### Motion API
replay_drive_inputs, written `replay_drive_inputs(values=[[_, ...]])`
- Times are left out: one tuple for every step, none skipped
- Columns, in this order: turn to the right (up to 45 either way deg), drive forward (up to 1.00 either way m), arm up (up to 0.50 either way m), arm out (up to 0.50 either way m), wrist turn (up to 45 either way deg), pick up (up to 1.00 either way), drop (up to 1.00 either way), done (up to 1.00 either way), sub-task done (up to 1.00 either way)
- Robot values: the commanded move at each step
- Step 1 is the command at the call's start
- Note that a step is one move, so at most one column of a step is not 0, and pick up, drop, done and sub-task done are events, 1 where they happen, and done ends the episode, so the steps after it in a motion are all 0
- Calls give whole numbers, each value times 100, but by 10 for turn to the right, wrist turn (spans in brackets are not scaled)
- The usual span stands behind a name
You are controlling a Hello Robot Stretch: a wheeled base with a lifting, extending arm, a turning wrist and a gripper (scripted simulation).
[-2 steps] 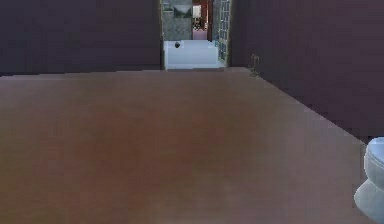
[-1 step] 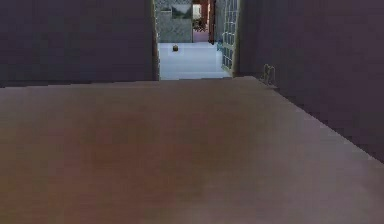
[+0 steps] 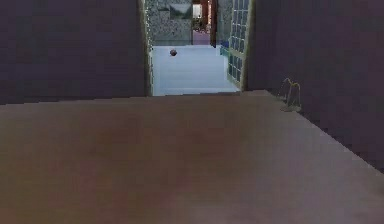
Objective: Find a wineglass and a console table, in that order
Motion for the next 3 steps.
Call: replay_drive_inputs(values=[[0,100,0,0,0,0,0,0,0],[0,100,0,0,0,0,0,0,0],[0,100,0,0,0,0,0,0,0]])
